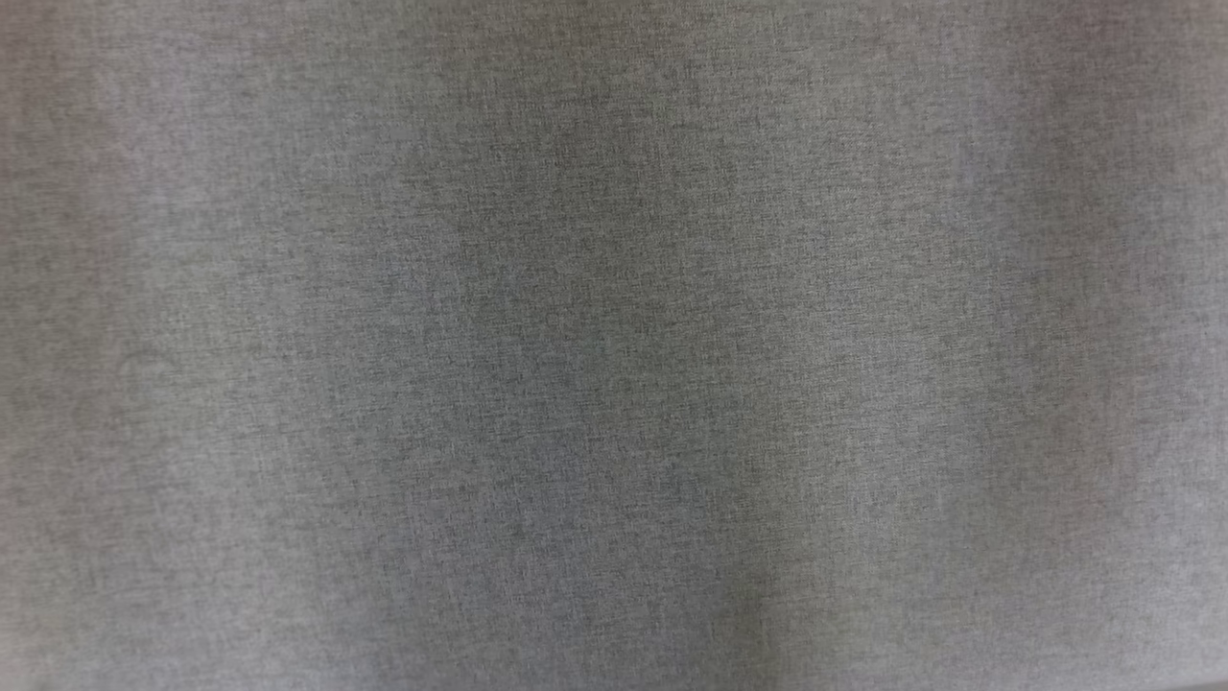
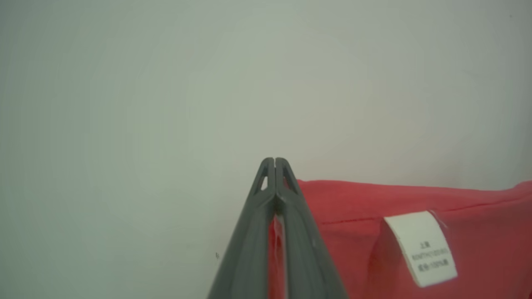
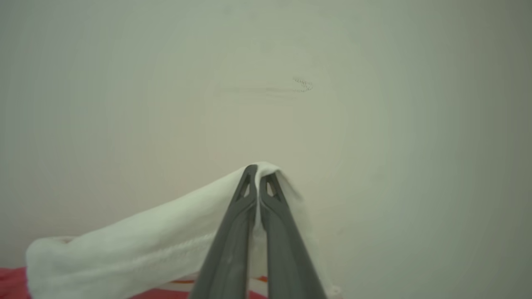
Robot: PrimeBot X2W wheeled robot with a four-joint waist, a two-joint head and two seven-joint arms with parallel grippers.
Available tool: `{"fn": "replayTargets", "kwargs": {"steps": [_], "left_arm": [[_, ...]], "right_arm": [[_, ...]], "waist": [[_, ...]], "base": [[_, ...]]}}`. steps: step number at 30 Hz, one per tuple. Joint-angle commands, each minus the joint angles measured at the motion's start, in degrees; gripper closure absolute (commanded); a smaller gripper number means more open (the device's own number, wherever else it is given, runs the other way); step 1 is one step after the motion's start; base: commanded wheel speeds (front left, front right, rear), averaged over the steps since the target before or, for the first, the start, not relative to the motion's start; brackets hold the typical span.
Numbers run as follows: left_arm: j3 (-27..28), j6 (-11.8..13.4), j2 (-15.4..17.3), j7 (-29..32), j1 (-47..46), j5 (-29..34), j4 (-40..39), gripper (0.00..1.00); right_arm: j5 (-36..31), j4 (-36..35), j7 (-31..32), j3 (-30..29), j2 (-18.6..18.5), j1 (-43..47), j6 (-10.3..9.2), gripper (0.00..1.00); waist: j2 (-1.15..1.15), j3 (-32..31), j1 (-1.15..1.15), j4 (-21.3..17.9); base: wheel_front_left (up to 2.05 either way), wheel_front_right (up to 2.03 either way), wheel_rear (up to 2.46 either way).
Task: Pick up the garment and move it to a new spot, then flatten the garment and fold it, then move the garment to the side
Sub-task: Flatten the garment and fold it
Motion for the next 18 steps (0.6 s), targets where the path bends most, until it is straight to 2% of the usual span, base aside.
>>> {"fn": "replayTargets", "kwargs": {"steps": [1, 18], "left_arm": [[-0.4, 0.09, 0.27, -0.42, -0.72, -0.68, 0.35, 1.0], [-6.71, 0.09, 0.96, -3.69, 0.88, -4.54, 1.72, 1.0]], "right_arm": [[0.5, 0.36, -0.48, 0.46, -0.17, -0.66, 0.15, 1.0], [7.58, 1.35, -3.33, 5.82, -0.03, 2.0, 0.15, 1.0]], "waist": [[-0.01, 0.17, 0.0, -0.12], [-0.01, -0.47, 0.0, -0.87]], "base": [[0.0, 0.0, 0.0], [0.0, 0.0, 0.0]]}}
